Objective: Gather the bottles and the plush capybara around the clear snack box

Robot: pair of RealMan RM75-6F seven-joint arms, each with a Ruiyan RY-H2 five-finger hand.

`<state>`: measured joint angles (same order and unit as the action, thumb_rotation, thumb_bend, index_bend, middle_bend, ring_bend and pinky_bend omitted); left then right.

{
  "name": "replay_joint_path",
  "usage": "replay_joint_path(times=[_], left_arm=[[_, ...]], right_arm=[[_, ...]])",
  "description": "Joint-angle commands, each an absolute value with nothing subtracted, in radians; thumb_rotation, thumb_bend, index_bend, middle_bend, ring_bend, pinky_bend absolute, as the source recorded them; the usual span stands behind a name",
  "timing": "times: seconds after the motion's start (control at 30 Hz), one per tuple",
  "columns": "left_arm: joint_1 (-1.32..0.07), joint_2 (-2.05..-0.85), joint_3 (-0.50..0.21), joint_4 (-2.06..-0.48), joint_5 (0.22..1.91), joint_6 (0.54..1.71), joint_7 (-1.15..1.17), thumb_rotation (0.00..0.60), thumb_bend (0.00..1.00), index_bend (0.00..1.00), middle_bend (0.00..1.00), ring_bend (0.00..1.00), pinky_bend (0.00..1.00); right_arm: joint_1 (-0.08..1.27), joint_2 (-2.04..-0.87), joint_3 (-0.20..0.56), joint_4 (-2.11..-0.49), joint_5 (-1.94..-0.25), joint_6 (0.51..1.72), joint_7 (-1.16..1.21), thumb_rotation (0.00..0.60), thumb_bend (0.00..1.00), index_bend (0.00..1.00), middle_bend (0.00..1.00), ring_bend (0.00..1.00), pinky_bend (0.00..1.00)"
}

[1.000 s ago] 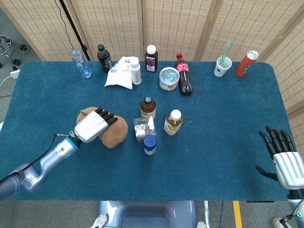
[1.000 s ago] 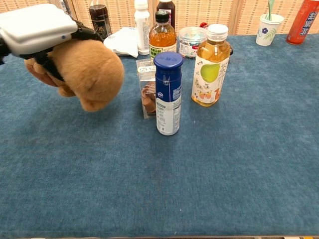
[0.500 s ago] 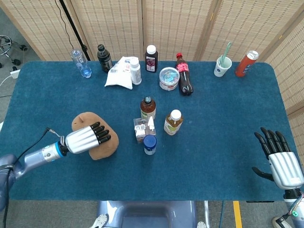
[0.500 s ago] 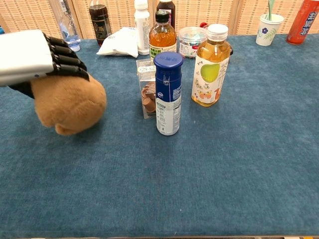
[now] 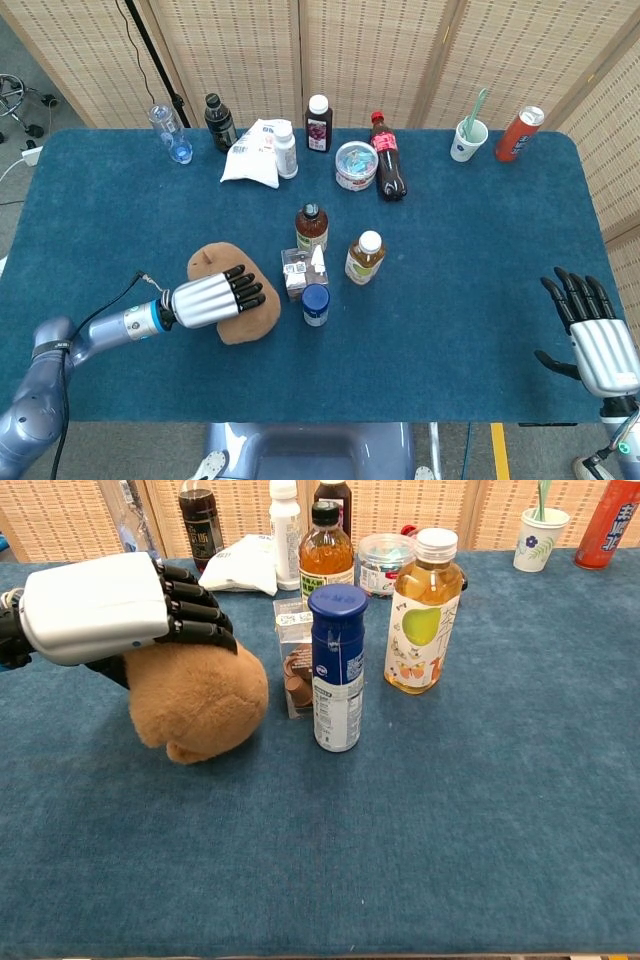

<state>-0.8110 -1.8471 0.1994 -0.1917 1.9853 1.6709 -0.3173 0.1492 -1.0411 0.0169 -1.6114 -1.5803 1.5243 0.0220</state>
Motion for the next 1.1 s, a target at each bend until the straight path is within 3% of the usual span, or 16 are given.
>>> replay_joint_path(times=[0.03,0.17,0.23,0.3,1.1], left_arm=[[-0.817,-1.858,0.199,-0.174,1.967,1.650,-0.315,0.600,0.04,0.37,0.25,0.23,0.49],[-0.820,-1.863,0.201,-0.164,1.952,1.631,-0.312,0.600,0.01,0.17,0.05,0.10,0.43],[-0.821,-1.864,0.203,-0.164,1.949,1.626,-0.314,0.600,0.00,0.05,0.00,0.06,0.41],[-0.822,-1.868,0.202,-0.165,1.942,1.625,-0.313,0.600,0.00,0.00,0.00,0.02,0.39],[-0.816,-1.894,0.200,-0.181,1.872,1.622,-0.368,0.600,0.00,0.00,0.00,0.00,0.24]], right_arm=[[0.149,-1.041,0.018,-1.612,-1.581,1.522,0.021,0.600,0.00,0.00,0.00,0.00,0.00],[0.148,-1.042,0.019,-1.613,-1.583,1.516,0.021,0.600,0.00,0.00,0.00,0.00,0.00],[0.148,-1.042,0.020,-1.613,-1.582,1.514,0.021,0.600,0.00,0.00,0.00,0.00,0.00],[0.148,-1.043,0.020,-1.614,-1.581,1.509,0.020,0.600,0.00,0.00,0.00,0.00,0.00],[0.139,-1.035,0.024,-1.626,-1.592,1.493,0.014,0.600,0.00,0.00,0.00,0.00,0.00]])
